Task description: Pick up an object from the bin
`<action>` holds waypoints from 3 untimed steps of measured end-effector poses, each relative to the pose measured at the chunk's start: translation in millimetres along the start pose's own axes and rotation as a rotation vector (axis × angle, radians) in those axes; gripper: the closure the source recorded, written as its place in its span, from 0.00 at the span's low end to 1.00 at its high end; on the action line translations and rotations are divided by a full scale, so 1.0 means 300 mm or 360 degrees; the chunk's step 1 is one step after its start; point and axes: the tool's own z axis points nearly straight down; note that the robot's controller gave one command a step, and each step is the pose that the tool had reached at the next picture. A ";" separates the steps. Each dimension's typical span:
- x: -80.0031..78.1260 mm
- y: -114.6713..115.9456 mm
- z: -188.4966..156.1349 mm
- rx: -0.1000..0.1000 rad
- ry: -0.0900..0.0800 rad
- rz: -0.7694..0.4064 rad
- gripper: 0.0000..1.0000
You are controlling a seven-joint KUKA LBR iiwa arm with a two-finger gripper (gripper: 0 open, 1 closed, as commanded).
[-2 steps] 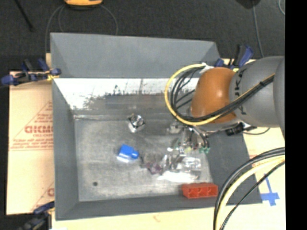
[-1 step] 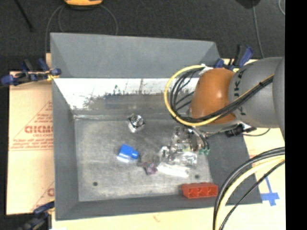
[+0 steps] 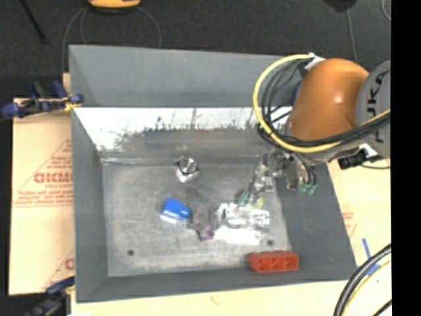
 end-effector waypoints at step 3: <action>-0.014 0.000 0.373 0.0001 0.0035 -0.0107 1.00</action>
Offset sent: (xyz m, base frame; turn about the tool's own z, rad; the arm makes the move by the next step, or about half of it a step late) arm 0.0000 0.0000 0.0000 0.0000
